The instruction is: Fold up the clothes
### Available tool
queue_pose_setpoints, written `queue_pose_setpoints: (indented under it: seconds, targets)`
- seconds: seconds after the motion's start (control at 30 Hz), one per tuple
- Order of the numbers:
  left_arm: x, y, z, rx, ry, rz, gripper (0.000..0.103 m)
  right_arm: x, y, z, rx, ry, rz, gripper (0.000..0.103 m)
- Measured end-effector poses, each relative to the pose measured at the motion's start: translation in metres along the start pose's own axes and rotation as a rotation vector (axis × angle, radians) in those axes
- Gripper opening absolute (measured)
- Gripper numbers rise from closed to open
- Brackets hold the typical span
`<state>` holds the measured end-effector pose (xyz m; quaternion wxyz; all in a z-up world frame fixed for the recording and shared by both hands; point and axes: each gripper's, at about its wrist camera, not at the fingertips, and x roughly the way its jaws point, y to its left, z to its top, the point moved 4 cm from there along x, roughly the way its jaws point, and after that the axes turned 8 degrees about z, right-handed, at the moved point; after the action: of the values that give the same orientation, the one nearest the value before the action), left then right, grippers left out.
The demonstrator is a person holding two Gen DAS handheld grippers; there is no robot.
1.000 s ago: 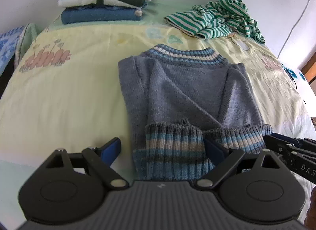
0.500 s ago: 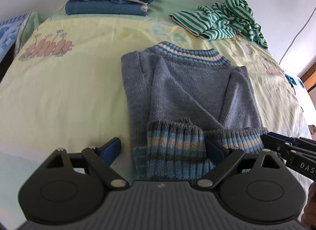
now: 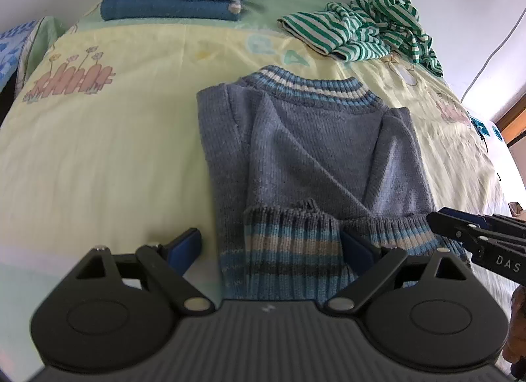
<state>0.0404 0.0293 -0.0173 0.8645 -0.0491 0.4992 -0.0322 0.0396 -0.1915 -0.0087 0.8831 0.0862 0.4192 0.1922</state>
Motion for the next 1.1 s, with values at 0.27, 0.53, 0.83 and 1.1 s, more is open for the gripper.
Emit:
queue_pose_setpoints:
  seconds: [0.27,0.53,0.83,1.1]
  targets:
    - [0.001,0.002,0.002,0.005,0.010,-0.017,0.094,0.004,-0.004,0.002,0.017,-0.010,0.004,0.029]
    - [0.001,0.005,0.006,-0.010,0.025,-0.052,0.094,0.004,-0.015,0.009,0.093,-0.010,-0.011,0.047]
    - [-0.017,0.022,0.004,-0.053,-0.017,-0.076,0.092,0.001,-0.016,0.008,0.079,-0.003,-0.025,0.046]
    - [-0.024,0.021,0.001,0.087,-0.057,-0.039,0.101,0.006,-0.020,0.006,0.065,0.022,0.012,0.046]
